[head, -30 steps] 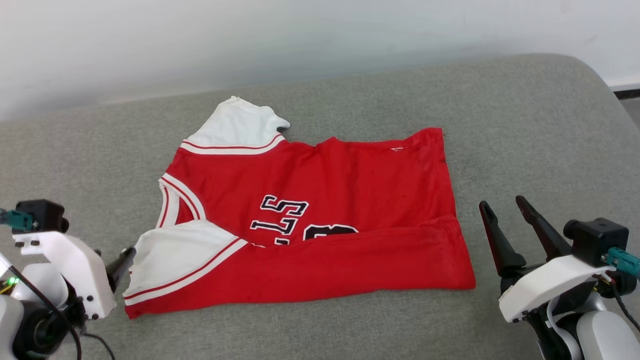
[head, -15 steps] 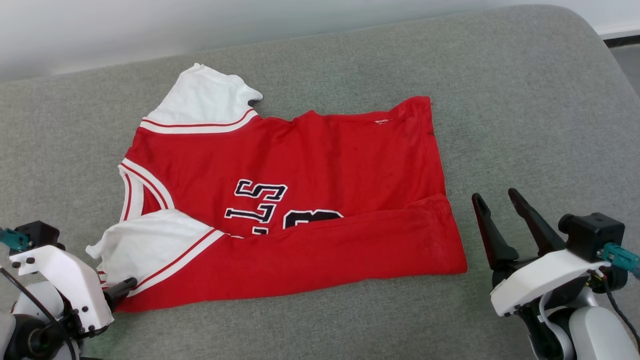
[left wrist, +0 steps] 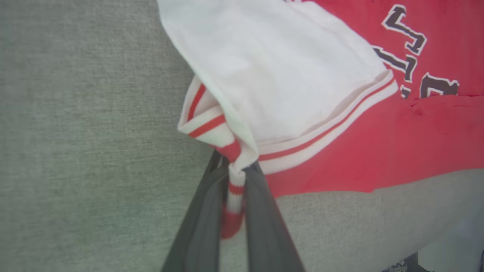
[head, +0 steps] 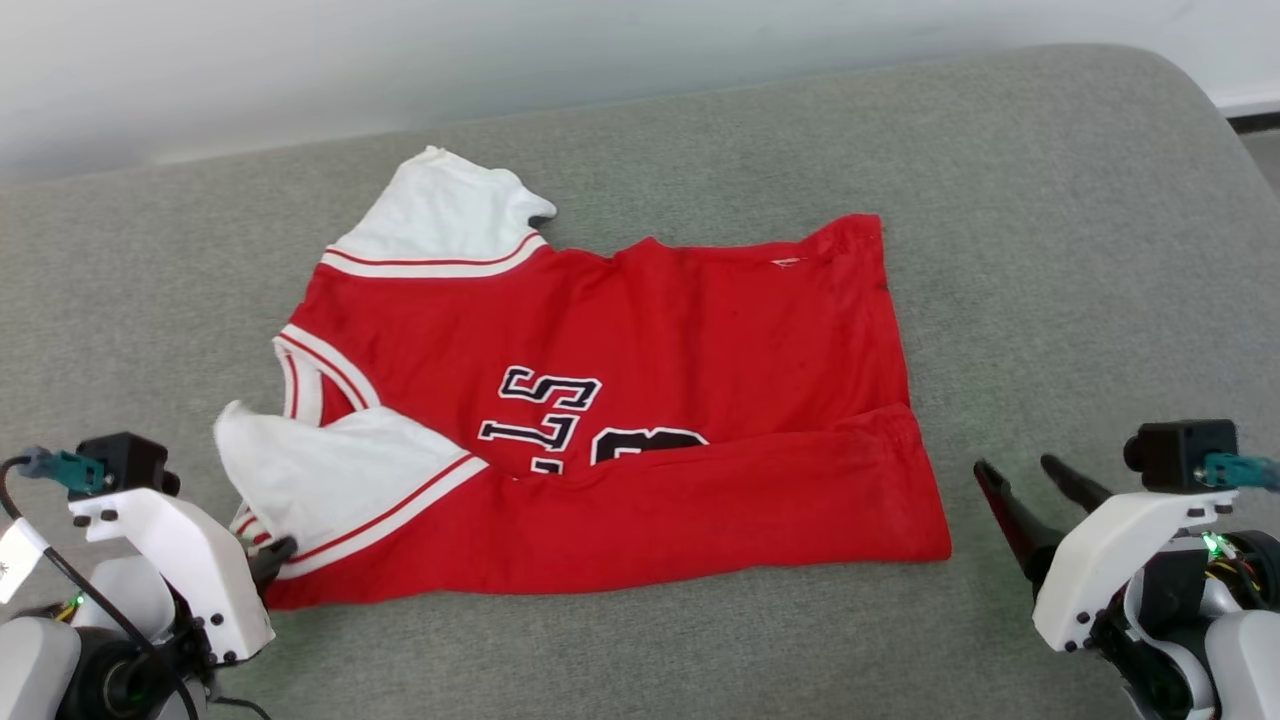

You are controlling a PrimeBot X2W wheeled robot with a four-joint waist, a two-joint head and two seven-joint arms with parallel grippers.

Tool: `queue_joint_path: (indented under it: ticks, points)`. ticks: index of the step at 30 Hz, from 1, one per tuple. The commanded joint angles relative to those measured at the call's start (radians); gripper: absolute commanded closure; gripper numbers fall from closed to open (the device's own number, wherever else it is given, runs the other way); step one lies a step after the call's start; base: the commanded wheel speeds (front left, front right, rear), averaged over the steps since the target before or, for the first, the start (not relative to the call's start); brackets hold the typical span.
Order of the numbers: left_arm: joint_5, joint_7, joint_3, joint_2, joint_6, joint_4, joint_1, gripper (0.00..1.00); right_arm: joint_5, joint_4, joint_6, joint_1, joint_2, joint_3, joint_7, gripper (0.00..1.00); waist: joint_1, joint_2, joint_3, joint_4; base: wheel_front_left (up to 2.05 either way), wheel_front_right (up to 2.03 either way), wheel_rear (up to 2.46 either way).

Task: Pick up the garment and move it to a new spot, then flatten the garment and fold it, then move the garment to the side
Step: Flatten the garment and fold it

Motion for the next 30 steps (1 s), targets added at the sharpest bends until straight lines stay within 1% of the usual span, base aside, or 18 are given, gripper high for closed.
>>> queue_joint_path:
  ticks: [1,4,7,11,19,20,21,22,30]
  points:
    - [0.01,-0.01,0.005,0.008,0.005,-0.02,0.007,1.0,0.015,-0.005,0.0,-0.014,-0.017,0.01,0.05,0.0,0.0,0.0,-0.006,0.011,0.0,0.0,0.0]
    - [0.028,-0.017,0.002,0.014,0.016,-0.071,0.007,1.0,0.045,-0.02,0.0,-0.029,-0.051,0.037,0.185,0.0,0.0,0.0,-0.005,0.028,0.0,0.0,0.0]
    - [0.041,-0.013,-0.006,0.015,0.027,-0.115,-0.001,1.0,0.06,-0.026,0.0,-0.053,-0.074,0.069,0.283,0.0,0.0,0.0,0.011,0.045,0.0,0.0,0.0]
    - [0.053,-0.017,-0.019,0.005,0.034,-0.152,-0.016,1.0,0.065,0.001,0.0,-0.094,-0.082,0.101,0.353,0.0,0.0,0.0,0.039,0.066,0.0,0.0,0.0]
    - [0.055,-0.028,-0.031,-0.011,0.03,-0.151,-0.027,1.0,0.104,0.113,0.0,-0.11,-0.051,0.196,0.439,0.0,0.0,0.0,0.073,0.088,0.0,0.0,0.0]
    - [0.053,-0.031,-0.031,-0.013,0.03,-0.148,-0.027,1.0,0.109,0.121,0.001,-0.112,-0.048,0.205,0.441,0.52,0.0,0.0,0.074,0.088,0.0,0.0,0.0]
    - [0.052,-0.032,-0.031,-0.014,0.03,-0.146,-0.027,1.0,0.115,0.126,0.001,-0.116,-0.045,0.214,0.441,0.83,0.0,0.0,0.074,0.087,0.0,0.0,0.0]
    - [0.052,-0.035,-0.03,-0.015,0.03,-0.144,-0.027,1.0,0.123,0.131,0.001,-0.121,-0.043,0.22,0.439,1.0,0.0,0.0,0.074,0.086,0.0,0.0,0.0]
    - [0.055,-0.054,-0.03,-0.021,0.03,-0.137,-0.002,1.0,0.129,0.106,0.0,-0.178,-0.085,0.199,0.396,1.0,0.0,0.0,0.044,0.081,0.0,0.0,0.0]
